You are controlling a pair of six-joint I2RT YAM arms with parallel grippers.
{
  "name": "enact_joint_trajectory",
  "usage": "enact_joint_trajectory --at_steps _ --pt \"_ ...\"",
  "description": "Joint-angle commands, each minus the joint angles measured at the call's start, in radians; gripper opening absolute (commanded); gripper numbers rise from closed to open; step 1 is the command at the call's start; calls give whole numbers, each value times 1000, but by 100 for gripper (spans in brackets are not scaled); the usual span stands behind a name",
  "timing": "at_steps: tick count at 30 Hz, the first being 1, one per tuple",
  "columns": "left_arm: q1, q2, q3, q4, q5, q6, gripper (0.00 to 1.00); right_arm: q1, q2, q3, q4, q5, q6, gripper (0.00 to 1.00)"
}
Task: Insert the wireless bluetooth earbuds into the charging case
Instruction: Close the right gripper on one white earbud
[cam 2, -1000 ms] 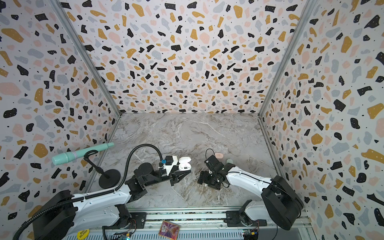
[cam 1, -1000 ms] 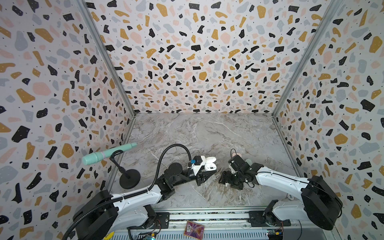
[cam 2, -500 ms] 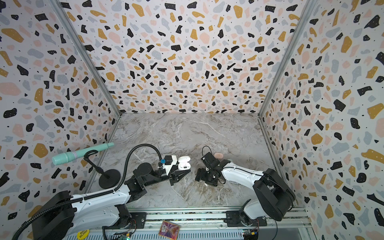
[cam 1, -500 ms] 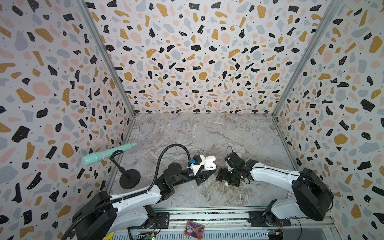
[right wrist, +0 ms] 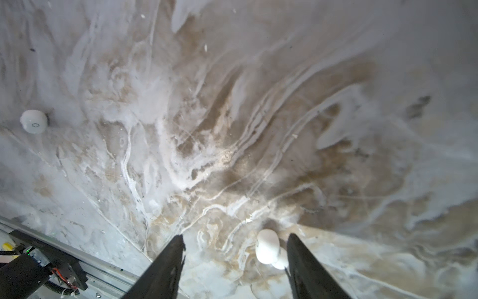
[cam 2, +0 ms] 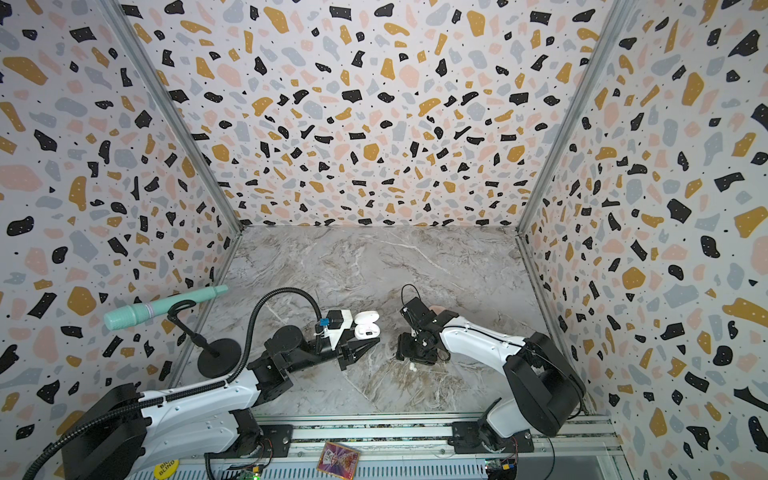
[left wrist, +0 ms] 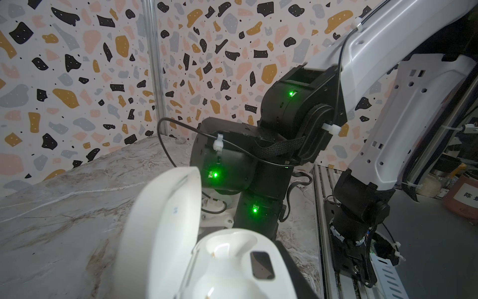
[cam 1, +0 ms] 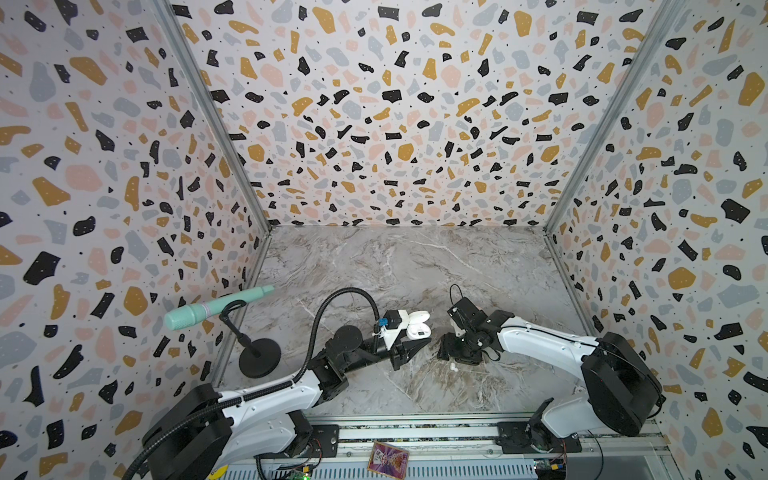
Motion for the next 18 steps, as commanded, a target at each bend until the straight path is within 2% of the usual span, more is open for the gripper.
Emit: enact_joint_trajectory --at_steps 1,9,18 --pt "4 -14 -3 43 3 6 16 -1 18 31 -82 19 -50 58" --pt "6 -14 -9 49 3 5 16 4 20 14 -76 22 -38 43" --pt "6 5 -18 78 4 -6 16 21 32 5 -79 43 -32 36"
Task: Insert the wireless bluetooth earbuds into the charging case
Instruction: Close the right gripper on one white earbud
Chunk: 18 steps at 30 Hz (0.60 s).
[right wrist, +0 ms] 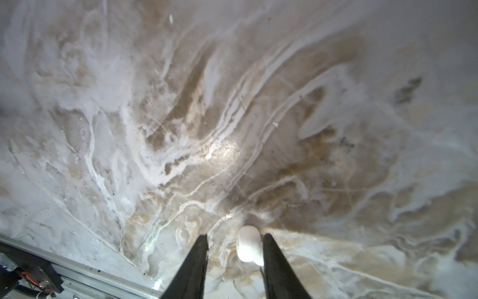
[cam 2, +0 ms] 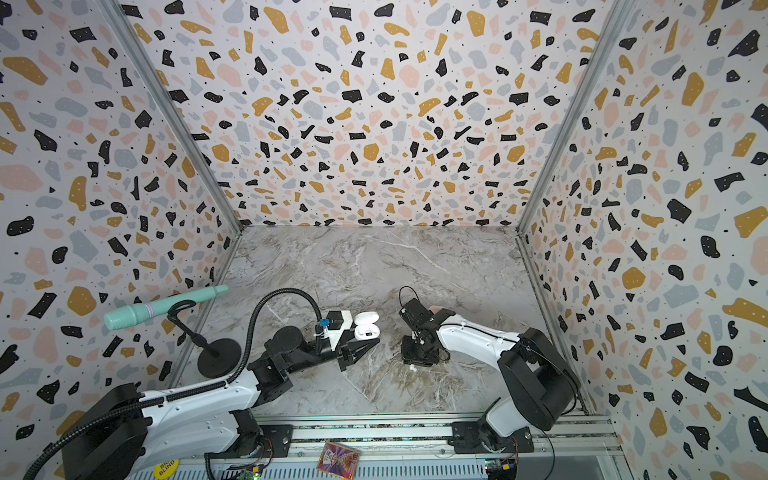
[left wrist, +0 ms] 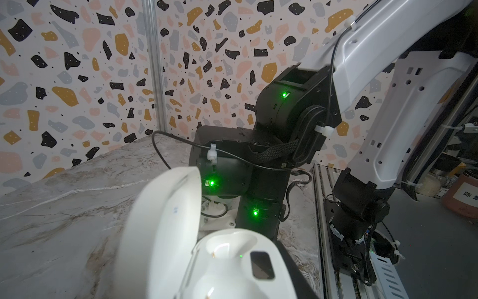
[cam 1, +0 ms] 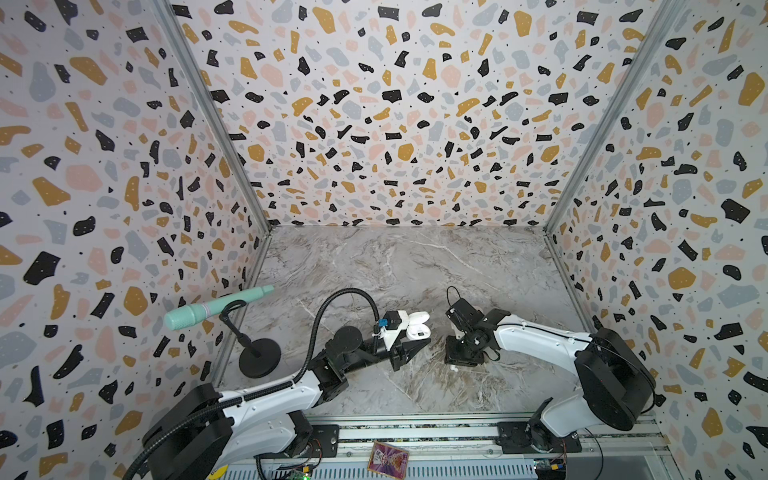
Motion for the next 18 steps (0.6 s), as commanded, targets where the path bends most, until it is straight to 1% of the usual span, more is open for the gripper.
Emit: enact_joint_trajectory --at_steps 1,18 --pt "6 3 -9 74 5 -5 16 12 4 -3 -32 29 1 36" --pt "6 23 -11 94 8 -11 16 48 57 -15 -41 87 13 27"
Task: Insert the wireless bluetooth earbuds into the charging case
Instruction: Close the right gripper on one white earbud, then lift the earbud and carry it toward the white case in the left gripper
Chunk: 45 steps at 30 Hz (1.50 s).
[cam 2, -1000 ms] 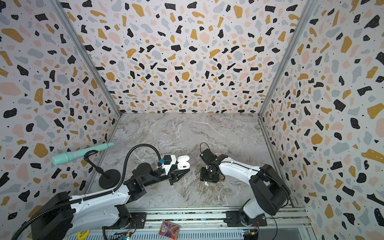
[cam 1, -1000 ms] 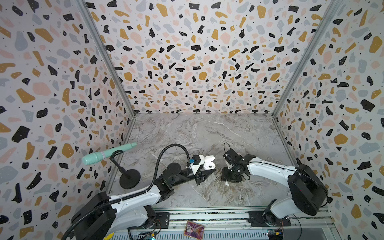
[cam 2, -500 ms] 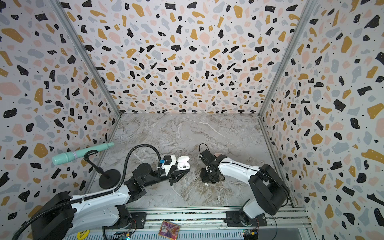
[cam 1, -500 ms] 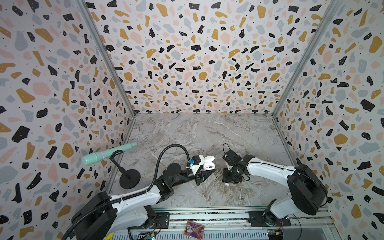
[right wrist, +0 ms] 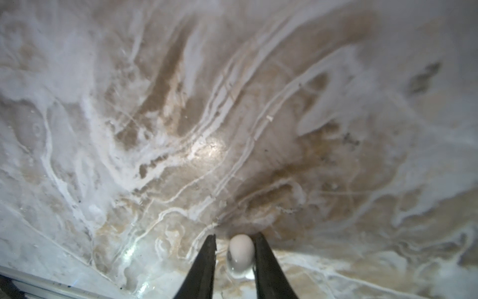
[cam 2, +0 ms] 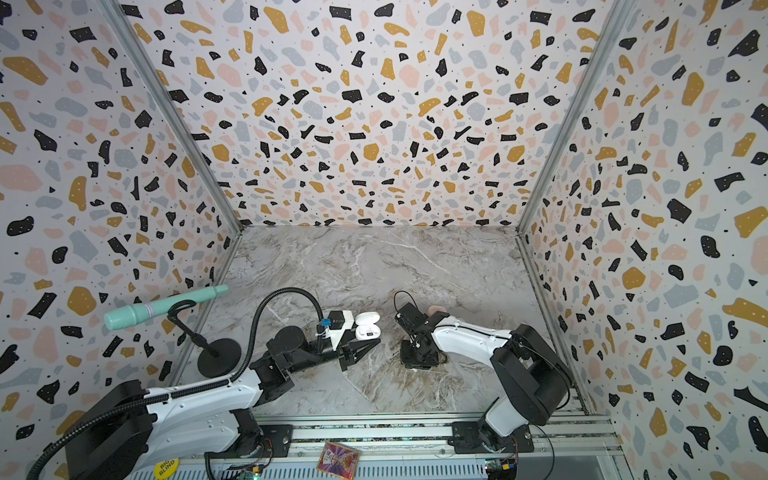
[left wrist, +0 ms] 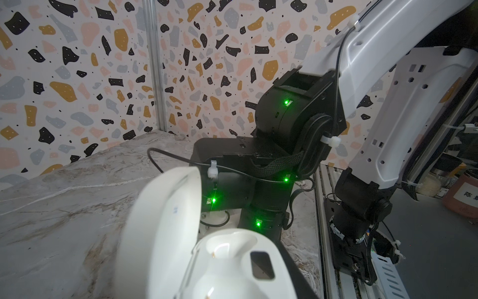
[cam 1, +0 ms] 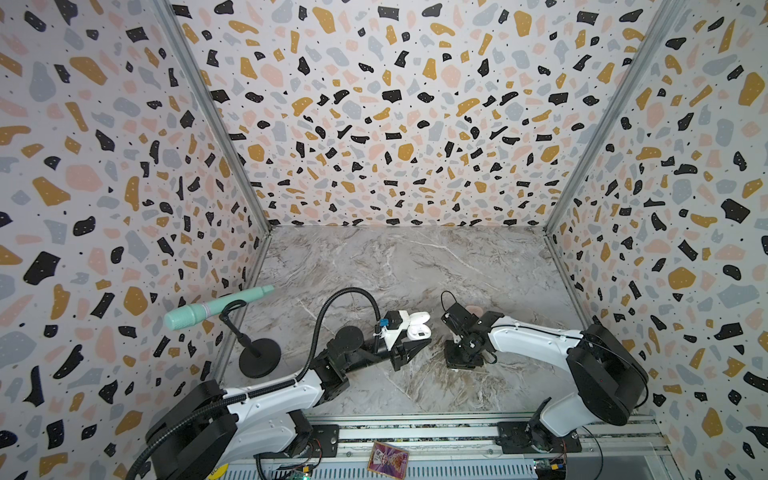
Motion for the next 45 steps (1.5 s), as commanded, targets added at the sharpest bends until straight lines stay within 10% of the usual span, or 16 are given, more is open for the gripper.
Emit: enact_joint_trajectory --at_steps 1,22,37,45 --pt "6 2 -10 75 8 -4 16 11 18 -16 -34 35 13 25" --pt "6 112 -6 230 27 -9 16 -70 -304 45 -71 0 -49 9" --pt "5 356 140 369 185 19 17 -325 -459 323 -154 -558 -526 9" --pt "5 487 189 546 228 -56 17 -353 -455 412 -302 -621 -650 8"
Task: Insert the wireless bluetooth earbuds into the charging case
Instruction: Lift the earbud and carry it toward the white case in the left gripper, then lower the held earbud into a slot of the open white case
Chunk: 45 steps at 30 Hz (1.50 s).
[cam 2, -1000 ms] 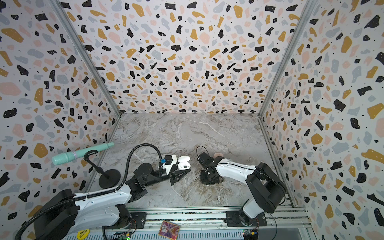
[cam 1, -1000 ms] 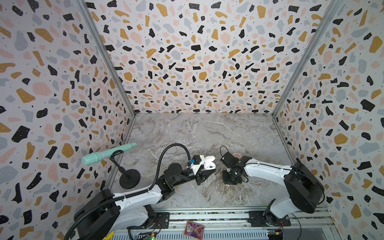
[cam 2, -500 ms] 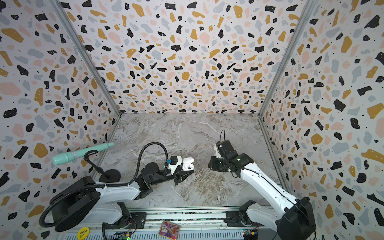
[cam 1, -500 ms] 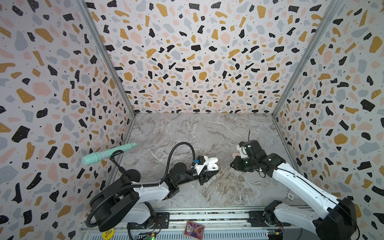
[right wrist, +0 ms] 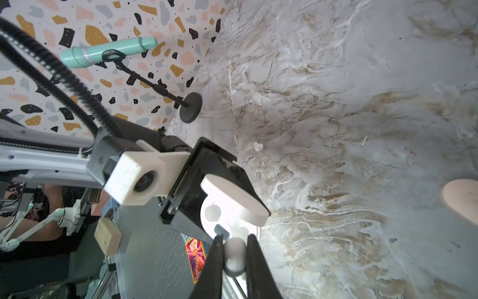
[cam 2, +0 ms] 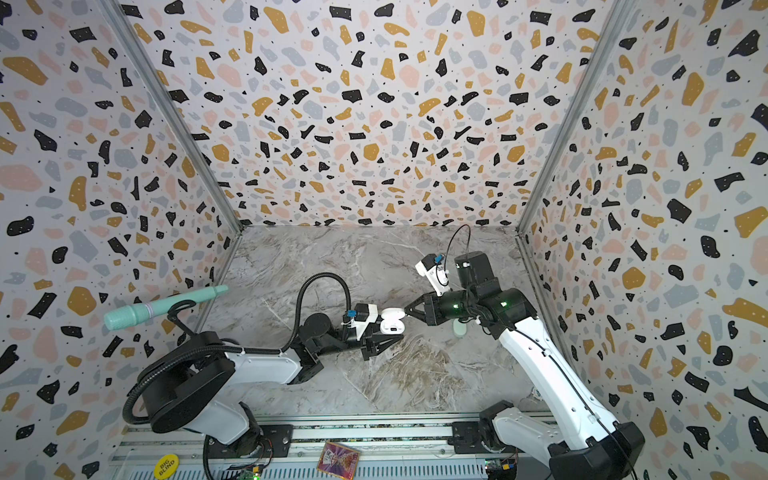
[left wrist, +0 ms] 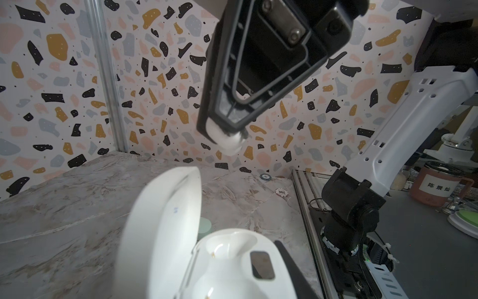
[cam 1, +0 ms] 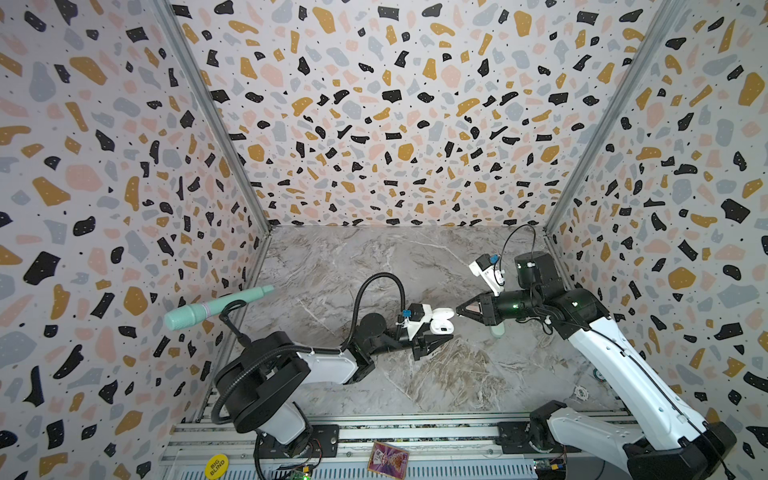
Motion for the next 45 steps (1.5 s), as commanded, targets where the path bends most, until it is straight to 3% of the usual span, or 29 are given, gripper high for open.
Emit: enact_joint_trajectory --at_steps 1,9,19,41,45 --pt "6 49 25 201 47 -54 17 -12 -12 44 -98 -78 -88 8" --pt "6 44 33 222 70 -82 17 -8 -25 -13 -74 -174 -119 8" --pt "4 -4 49 164 86 -67 17 71 -10 -41 1 -124 -85 8" --pt "1 -57 41 100 91 -31 18 83 25 -59 68 -96 -55 8" --pt "1 -64 36 100 89 -30 18 84 24 -49 51 -68 -56 17"
